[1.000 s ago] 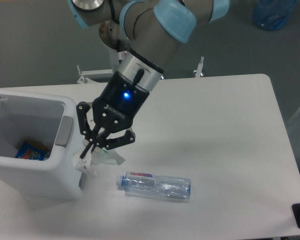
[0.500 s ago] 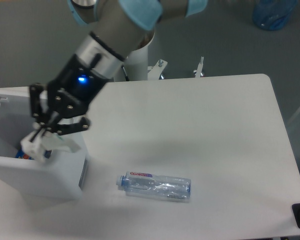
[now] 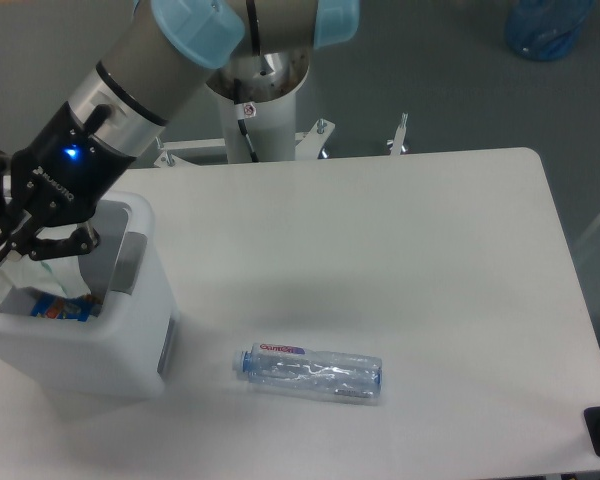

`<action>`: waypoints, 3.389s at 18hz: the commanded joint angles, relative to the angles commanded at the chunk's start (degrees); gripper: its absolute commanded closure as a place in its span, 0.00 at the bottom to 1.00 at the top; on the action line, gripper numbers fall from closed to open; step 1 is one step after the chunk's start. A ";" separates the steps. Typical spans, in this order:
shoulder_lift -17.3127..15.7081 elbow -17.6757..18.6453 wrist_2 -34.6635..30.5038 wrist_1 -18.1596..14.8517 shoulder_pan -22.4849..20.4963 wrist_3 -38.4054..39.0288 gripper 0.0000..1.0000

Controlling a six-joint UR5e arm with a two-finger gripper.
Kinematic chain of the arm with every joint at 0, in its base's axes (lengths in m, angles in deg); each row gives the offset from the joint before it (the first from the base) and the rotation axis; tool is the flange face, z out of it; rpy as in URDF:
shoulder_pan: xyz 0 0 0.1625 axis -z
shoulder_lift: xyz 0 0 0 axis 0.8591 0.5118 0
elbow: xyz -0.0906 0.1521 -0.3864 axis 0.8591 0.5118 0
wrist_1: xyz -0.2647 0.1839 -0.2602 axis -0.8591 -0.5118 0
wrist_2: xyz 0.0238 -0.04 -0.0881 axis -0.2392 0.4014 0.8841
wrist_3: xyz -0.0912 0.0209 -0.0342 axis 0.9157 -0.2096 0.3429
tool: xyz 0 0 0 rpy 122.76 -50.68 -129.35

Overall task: Place the trash in the trash can
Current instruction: 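Lift the tissue and carry it over the white trash bin, then open the gripper to drop the tissue into the bin, then move the open gripper over the clear water bottle, then lower and close the gripper around the bottle's neck end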

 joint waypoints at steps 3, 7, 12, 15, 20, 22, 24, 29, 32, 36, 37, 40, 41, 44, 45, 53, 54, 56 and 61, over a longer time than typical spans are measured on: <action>-0.09 0.53 0.00 0.00 0.00 -0.27 0.00; 0.17 0.44 -0.17 0.09 -0.44 -0.44 0.00; 0.18 0.62 -0.53 0.09 -5.17 -7.37 0.00; 0.97 0.35 -0.53 0.52 -7.81 -12.37 0.00; 3.42 -0.26 -0.62 1.32 -12.56 -20.92 0.00; 4.83 -0.35 -0.62 1.32 -14.06 -23.19 0.00; 5.97 -0.09 -0.62 1.32 -15.37 -27.84 0.00; 7.91 3.68 -5.94 1.06 -16.08 -43.22 0.00; 9.05 5.45 -15.01 1.05 -15.73 -49.83 0.00; 10.72 5.89 -17.05 1.05 -14.85 -52.11 0.00; 11.16 6.15 -17.75 1.05 -14.59 -52.73 0.00; 12.82 6.68 -22.57 1.32 -12.40 -55.19 0.00; 13.09 6.94 -24.50 1.49 -11.87 -56.33 0.00; 13.53 7.82 -28.56 1.41 -10.46 -57.92 0.00; 13.62 8.35 -28.57 1.32 -10.37 -58.71 0.00; 14.85 11.43 -29.44 1.14 -10.37 -66.44 0.00; 15.11 11.34 -31.36 1.14 -10.37 -67.06 0.00; 15.29 11.51 -33.04 1.14 -10.37 -67.50 0.00; 16.70 11.60 -34.98 1.23 -9.93 -68.21 0.00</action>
